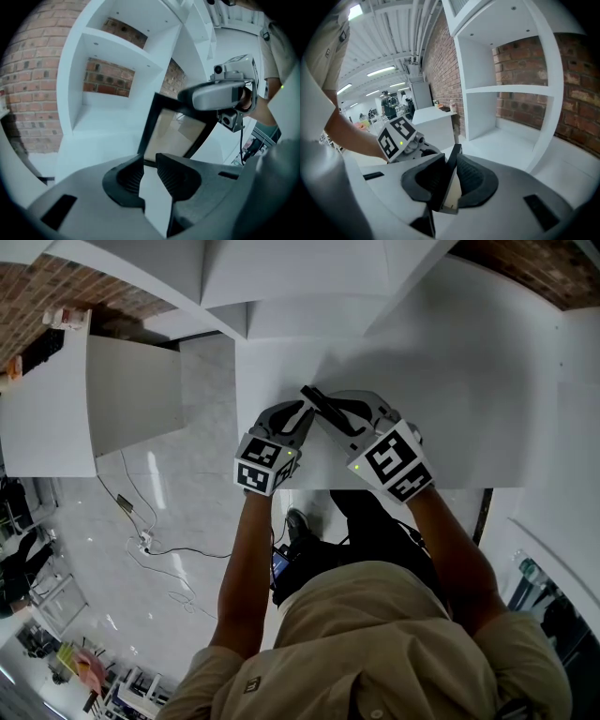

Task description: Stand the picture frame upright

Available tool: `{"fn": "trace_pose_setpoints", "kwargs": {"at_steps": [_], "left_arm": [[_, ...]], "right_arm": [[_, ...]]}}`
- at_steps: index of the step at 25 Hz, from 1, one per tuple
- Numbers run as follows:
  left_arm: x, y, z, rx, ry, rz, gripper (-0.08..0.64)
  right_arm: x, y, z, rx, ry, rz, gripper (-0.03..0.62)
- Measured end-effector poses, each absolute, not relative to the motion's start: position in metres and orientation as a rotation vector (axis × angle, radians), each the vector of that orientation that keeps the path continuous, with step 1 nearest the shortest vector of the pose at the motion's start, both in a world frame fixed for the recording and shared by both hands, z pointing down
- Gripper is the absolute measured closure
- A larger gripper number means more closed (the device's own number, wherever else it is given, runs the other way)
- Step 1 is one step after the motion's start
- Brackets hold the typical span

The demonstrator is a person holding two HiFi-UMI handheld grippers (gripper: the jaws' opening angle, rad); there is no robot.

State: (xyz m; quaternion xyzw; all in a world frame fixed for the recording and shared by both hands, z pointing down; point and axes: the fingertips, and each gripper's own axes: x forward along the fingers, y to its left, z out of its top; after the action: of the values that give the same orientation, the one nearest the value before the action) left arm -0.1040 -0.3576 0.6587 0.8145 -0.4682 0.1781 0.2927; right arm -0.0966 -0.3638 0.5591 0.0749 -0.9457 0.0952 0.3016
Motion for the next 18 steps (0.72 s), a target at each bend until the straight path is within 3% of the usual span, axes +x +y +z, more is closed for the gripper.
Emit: {"fn": "trace_pose_setpoints", "kwargs": {"at_steps": [5, 11, 18], "left_arm": [[-0.127, -0.377, 0.627, 2.408, -1.327, 0.542, 0.436], [-0.092, -0.372, 0.632, 2.711, -0.970, 0.774, 0.360], [-0.073, -0.368, 0.632, 2.784, -0.869, 0.772, 0.351]], "right_arm": [[-0.095, -0.362, 0.561, 0.168, -2.505, 0.243, 0.517], [-0.092, -0.356, 0.560, 0.041, -2.515, 0.303, 0.517], [-0.083, -0.363, 0.560, -0.011, -2.511, 0.280, 0.517]]}}
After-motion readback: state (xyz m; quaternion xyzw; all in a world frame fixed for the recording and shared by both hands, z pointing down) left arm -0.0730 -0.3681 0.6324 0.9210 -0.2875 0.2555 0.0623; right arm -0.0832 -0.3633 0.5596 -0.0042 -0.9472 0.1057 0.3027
